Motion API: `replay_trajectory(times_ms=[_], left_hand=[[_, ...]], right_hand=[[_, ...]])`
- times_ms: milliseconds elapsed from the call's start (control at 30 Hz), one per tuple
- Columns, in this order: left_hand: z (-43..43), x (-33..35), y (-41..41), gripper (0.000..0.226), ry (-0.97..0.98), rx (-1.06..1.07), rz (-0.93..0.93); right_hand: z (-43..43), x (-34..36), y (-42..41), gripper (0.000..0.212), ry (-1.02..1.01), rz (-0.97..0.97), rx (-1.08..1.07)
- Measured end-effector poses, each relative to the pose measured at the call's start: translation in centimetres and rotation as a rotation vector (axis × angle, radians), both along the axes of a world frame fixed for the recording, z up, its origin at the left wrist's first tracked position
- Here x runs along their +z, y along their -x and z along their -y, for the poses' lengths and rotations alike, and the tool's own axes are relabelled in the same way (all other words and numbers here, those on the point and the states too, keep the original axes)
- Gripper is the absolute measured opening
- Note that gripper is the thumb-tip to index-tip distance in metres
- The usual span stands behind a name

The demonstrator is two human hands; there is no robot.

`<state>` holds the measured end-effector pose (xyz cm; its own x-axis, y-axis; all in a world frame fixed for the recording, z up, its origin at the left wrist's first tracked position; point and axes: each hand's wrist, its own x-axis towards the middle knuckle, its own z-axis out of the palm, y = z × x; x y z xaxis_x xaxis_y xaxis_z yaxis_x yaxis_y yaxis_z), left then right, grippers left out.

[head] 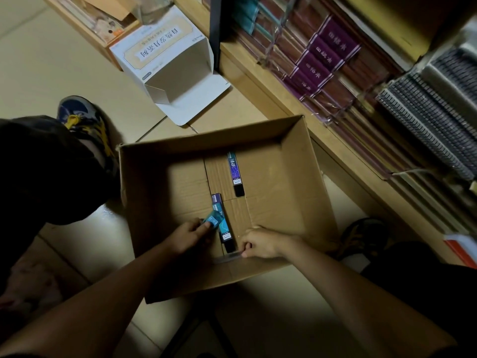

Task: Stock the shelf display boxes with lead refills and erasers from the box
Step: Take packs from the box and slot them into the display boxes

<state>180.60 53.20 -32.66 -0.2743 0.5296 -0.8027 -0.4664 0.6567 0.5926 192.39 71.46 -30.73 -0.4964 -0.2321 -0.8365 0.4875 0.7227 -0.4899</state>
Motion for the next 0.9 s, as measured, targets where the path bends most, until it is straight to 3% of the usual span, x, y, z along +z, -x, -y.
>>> replay_trajectory(times_ms=[100,233,367,467,533,633,767,900], left_hand=[[-0.1,0.1,0.2,0.026,0.024,-0.031,0.067],[-1.4,0.8,0.0,0.042,-0.055,-0.299,0.041],[-1.7,0.9,0.1,0.035,-0.111,-0.407,-0.059],[-0.7,0.9,0.8,0.02,-0.102,-0.191,-0.038],[0.0,0.9,1.3,0.015,-0.074,0.114,0.048],[0.4,0.8,2.0,0.011,-0.012,0.411,0.069],[0.5,0.5,2.2,0.02,-0.023,0.518,0.086],[0.6,-0.2,1.9,0.03,0.043,0.545,0.02]], right_hand=[[0.1,0.0,0.2,0.022,0.004,-0.016,-0.03],[-0.1,0.7,0.9,0.024,0.076,-0.016,-0.198],[0.8,0.8,1.9,0.013,0.216,-0.092,-0.685],[0.9,0.7,3.2,0.012,0.238,-0.15,-1.015],[1.0,0.1,4.2,0.014,0.068,-0.238,-1.128],[0.9,-0.7,5.9,0.002,-0.276,-0.363,-1.104],[0.2,-1.7,8.9,0.037,-0.557,-0.392,-0.929],[0.7,-2.3,10.1,0.05,-0.735,-0.361,-0.695]])
